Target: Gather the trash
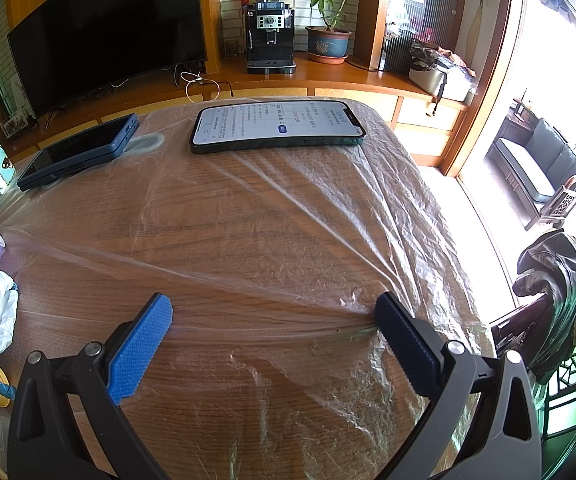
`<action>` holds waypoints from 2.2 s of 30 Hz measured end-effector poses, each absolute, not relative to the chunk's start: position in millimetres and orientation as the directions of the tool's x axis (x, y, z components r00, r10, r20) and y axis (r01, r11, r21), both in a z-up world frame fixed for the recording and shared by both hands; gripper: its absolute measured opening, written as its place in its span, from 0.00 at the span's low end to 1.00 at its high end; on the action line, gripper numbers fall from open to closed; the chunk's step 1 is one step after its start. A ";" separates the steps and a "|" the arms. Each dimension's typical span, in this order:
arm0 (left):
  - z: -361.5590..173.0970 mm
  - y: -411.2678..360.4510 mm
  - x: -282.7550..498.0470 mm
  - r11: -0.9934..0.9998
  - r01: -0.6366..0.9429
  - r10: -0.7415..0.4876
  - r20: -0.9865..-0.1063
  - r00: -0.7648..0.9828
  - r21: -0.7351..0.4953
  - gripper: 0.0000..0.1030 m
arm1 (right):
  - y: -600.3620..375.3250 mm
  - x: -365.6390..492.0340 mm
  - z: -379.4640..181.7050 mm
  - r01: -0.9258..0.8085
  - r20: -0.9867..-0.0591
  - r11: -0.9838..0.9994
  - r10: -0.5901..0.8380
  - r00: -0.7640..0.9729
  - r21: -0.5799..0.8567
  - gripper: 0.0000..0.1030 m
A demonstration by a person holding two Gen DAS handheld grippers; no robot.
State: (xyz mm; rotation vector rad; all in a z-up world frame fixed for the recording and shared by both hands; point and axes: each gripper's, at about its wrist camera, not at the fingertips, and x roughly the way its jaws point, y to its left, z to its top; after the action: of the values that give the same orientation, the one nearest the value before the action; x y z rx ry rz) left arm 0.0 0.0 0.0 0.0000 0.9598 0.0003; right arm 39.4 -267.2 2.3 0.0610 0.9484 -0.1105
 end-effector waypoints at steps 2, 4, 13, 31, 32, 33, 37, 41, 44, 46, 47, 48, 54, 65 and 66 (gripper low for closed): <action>0.0 0.0 0.0 1.000 0.000 0.000 -0.819 0.574 0.000 0.99 | -267.2 39.3 2.3 0.121 -0.813 0.993 -0.068 0.578 0.004 0.97; 0.0 -0.1 0.1 1.000 0.000 0.000 -0.819 0.574 0.000 0.99 | -267.1 39.4 2.3 0.121 -0.813 0.993 -0.068 0.578 0.003 0.97; 0.0 0.0 0.0 1.000 0.000 0.000 -0.819 0.574 0.000 0.99 | -266.9 39.3 2.5 0.121 -0.813 0.993 -0.068 0.578 0.003 0.97; 0.0 0.0 0.0 1.000 0.000 0.000 -0.819 0.574 0.000 0.99 | -266.6 38.9 2.4 0.121 -0.813 0.993 -0.068 0.578 0.003 0.97; 0.0 0.0 0.0 1.000 0.000 0.000 -0.819 0.574 0.000 0.99 | -266.7 38.9 2.4 0.121 -0.813 0.993 -0.068 0.578 0.003 0.97; 0.0 0.0 0.0 1.000 0.000 0.000 -0.819 0.574 0.000 0.99 | -266.7 38.9 2.4 0.121 -0.813 0.993 -0.068 0.578 0.003 0.97; 0.0 0.0 0.0 1.000 0.000 0.000 -0.819 0.574 0.000 0.99 | -266.6 38.8 2.4 0.121 -0.813 0.993 -0.068 0.578 0.003 0.97; 0.0 0.0 0.0 1.000 -0.001 0.000 -0.819 0.574 0.000 0.99 | -266.6 38.7 2.4 0.121 -0.813 0.993 -0.068 0.578 0.003 0.97; 0.0 0.0 0.0 1.000 0.000 0.000 -0.819 0.574 0.000 0.99 | -266.6 38.6 2.4 0.121 -0.813 0.993 -0.068 0.578 0.003 0.97; 0.0 0.0 0.0 1.000 -0.001 0.000 -0.819 0.574 0.000 0.99 | -266.5 38.7 2.4 0.121 -0.813 0.993 -0.068 0.578 0.003 0.97; 0.0 0.0 0.0 1.000 -0.001 0.000 -0.819 0.574 0.000 0.99 | -266.5 38.7 2.4 0.121 -0.813 0.993 -0.068 0.578 0.003 0.97; 0.0 -0.1 0.1 1.000 -0.002 0.001 -0.819 0.574 0.000 0.99 | -266.6 38.7 2.4 0.121 -0.813 0.993 -0.068 0.578 0.003 0.97; -0.1 1.0 0.0 1.000 -0.004 0.001 -0.819 0.574 -0.001 0.99 | -266.5 38.9 2.1 0.121 -0.813 0.993 -0.068 0.578 0.003 0.97; 30.5 19.4 -15.9 0.998 -0.038 -0.006 -0.770 0.639 -0.040 0.99 | -274.7 22.0 22.1 0.139 -0.785 0.989 -0.052 0.617 0.043 0.96; 38.6 18.9 -20.1 0.999 -0.025 -0.009 -0.758 0.653 -0.034 0.99 | -274.9 14.8 29.0 0.135 -0.776 0.990 -0.047 0.629 0.050 0.96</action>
State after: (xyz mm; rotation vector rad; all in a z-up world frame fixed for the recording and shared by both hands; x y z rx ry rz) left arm -20.1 18.9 38.6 -0.0423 0.8599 0.0091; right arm 14.8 -274.9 29.0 0.1064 0.8843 -0.1040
